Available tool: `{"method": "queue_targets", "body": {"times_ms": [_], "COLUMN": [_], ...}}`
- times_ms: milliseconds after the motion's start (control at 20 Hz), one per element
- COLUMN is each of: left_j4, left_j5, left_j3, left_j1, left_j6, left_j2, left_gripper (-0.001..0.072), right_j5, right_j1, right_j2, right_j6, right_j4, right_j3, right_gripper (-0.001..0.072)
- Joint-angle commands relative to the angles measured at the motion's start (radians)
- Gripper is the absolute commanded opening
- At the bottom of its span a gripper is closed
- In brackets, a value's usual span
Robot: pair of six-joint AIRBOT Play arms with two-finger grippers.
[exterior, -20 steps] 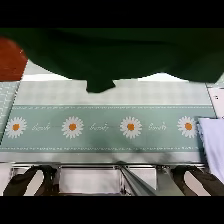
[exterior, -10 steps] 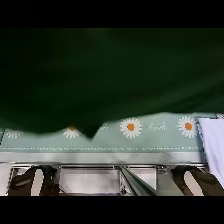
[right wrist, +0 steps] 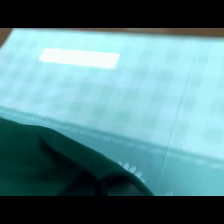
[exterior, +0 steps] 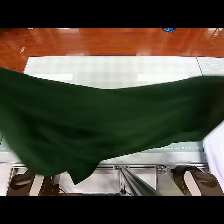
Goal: Fold the shirts.
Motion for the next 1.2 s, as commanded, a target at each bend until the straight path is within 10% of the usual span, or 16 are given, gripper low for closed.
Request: {"method": "queue_targets", "body": {"times_ms": [0,350,600,700,750,950,1150], "left_j4": [-0.115,-0.114,-0.120,-0.119,-0.117,-0.137,-0.337], "left_j5": [0.135,0.564,0.307,0.190,0.120,-0.177,-0.320], "left_j3": [-0.250,-0.131,0.235,0.323,0.349,0.374,0.210], "left_j1": [-0.018,-0.209,-0.211,-0.199,-0.183,-0.036,0.083], "left_j6": [0.046,0.139,0.066,-0.058,-0.047,-0.027,0.138], "left_j2": [-0.148,-0.811,-1.181,-1.244,-1.254,-1.221,-1.091], "left_gripper": [0.0020,0.0020,0.0065,0.0501,0.0510,0.0509,0.0509], "right_j5": [-0.153,-0.611,-0.554,-0.547,-0.527,-0.314,-0.225], "right_j1": [0.001,0.030,0.037,0.023,0.005,-0.165,-0.269], "right_j2": [-0.046,-0.610,-0.991,-1.050,-1.054,-1.001,-0.811], "right_j6": [-0.075,-0.260,-0.256,-0.257,-0.259,-0.256,-0.273], "right_j4": [0.032,0.298,0.502,0.615,0.622,0.594,0.220], "right_j3": [-0.316,-0.318,-0.094,-0.054,-0.033,0.018,-0.095], "right_gripper": [0.0017,0.0017,0.0018,0.0262,0.0422,0.0406,0.0406]}}
